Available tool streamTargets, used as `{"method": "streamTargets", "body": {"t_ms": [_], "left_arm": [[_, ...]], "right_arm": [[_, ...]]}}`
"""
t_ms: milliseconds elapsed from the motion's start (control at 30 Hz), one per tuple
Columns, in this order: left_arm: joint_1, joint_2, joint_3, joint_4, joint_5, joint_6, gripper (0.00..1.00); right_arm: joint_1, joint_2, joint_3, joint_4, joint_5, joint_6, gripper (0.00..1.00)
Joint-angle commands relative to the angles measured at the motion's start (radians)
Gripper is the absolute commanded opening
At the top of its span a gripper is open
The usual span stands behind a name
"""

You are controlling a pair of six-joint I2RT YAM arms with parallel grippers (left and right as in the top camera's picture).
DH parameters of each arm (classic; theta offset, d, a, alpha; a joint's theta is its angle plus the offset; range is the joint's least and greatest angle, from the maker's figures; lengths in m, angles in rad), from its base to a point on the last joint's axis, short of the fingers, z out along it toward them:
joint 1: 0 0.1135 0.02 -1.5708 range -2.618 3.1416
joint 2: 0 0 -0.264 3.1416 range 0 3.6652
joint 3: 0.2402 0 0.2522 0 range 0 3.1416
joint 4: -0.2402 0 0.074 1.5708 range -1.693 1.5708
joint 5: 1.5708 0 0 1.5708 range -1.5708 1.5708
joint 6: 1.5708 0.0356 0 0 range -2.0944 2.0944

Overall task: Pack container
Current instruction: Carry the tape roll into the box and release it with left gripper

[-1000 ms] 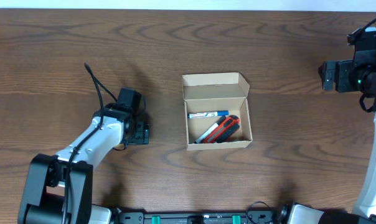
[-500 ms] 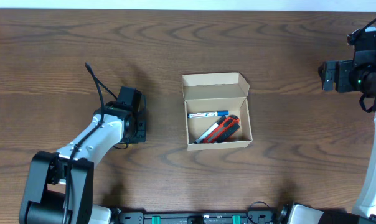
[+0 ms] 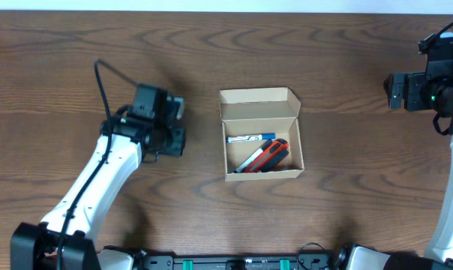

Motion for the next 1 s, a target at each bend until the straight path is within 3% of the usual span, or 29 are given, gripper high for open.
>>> {"method": "streamTargets", "body": {"t_ms": [0, 200, 533, 967], "left_arm": [[-0.073, -0.018, 0.13, -0.075, 0.068, 0.248, 0.06], [-0.207, -0.018, 0.246, -0.114, 0.067, 0.452, 0.05], [-0.399, -0.011, 0.252, -0.091, 0.06, 0.687, 0.06], [-0.459, 0.187, 0.252, -0.023, 0.058, 0.798, 0.06]], "right_arm": [[-0.021, 0.004, -0.002, 0.013, -0.009, 0.026, 0.99], [-0.105, 0.004, -0.002, 0.033, 0.057, 0.155, 0.99], [-0.241, 0.004, -0.002, 0.034, 0.055, 0.23, 0.99], [-0.241, 0.004, -0.002, 0.024, 0.055, 0.233, 0.99]]}}
